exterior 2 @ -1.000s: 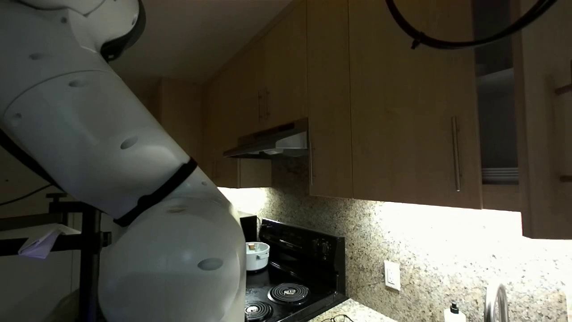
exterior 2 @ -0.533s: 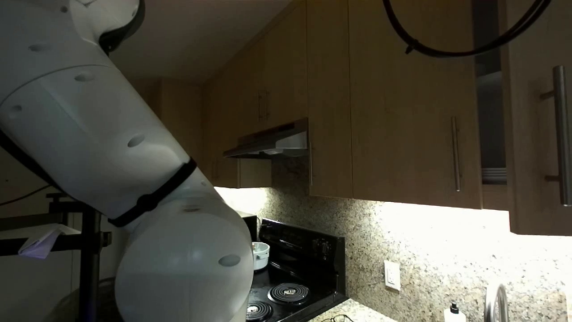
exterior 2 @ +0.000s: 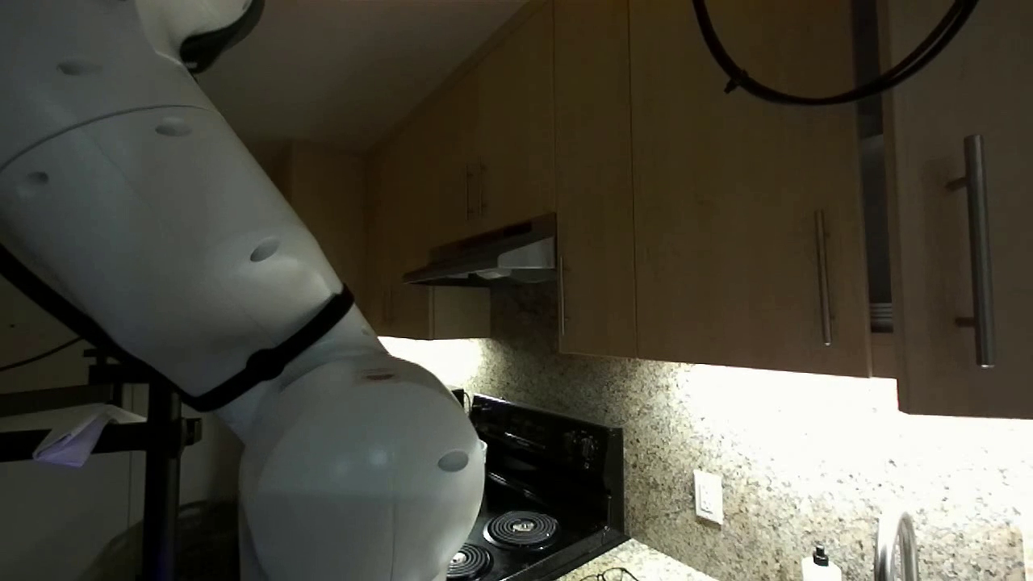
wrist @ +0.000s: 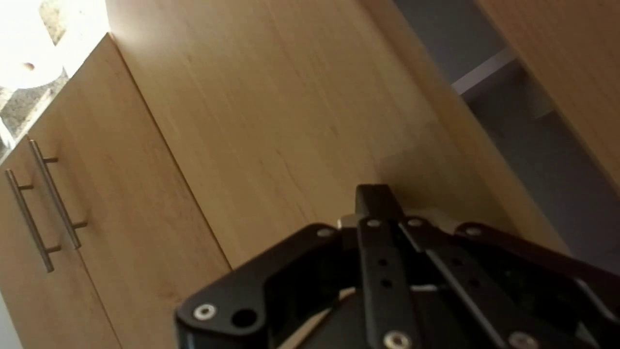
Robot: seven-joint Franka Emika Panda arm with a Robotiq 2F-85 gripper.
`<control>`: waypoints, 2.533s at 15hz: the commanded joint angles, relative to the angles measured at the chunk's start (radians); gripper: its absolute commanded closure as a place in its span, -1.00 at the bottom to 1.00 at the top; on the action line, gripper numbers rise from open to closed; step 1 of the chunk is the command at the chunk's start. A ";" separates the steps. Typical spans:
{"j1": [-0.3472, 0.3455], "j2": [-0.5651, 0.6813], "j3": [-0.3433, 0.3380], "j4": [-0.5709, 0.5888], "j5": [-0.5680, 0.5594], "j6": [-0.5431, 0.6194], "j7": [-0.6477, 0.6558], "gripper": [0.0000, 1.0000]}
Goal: Close the open cabinet door
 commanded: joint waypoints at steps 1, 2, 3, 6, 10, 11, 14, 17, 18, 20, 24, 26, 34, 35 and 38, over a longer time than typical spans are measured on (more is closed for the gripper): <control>0.058 0.038 -0.040 0.045 0.104 0.000 -0.081 1.00; 0.072 0.045 -0.050 0.052 0.127 0.000 -0.092 1.00; 0.084 0.051 -0.059 0.061 0.148 -0.004 -0.102 1.00; 0.109 0.070 -0.076 0.085 0.196 -0.010 -0.131 1.00; 0.121 0.093 -0.081 0.115 0.217 -0.030 -0.160 1.00; 0.121 0.097 -0.080 0.121 0.217 -0.035 -0.164 1.00; 0.115 0.116 -0.070 0.138 0.206 -0.045 -0.171 1.00; 0.101 0.141 -0.051 0.161 0.187 -0.037 -0.165 1.00; 0.096 0.149 -0.040 0.168 0.176 -0.033 -0.163 1.00; 0.080 0.164 -0.018 0.180 0.137 -0.050 -0.161 1.00; 0.048 0.187 0.015 0.194 0.021 -0.157 -0.179 1.00; 0.043 0.190 0.022 0.190 -0.021 -0.231 -0.199 1.00; 0.032 0.203 0.075 0.129 -0.205 -0.460 -0.315 1.00; 0.031 0.208 0.081 0.126 -0.236 -0.478 -0.324 1.00; 0.027 0.218 0.101 0.093 -0.327 -0.502 -0.331 1.00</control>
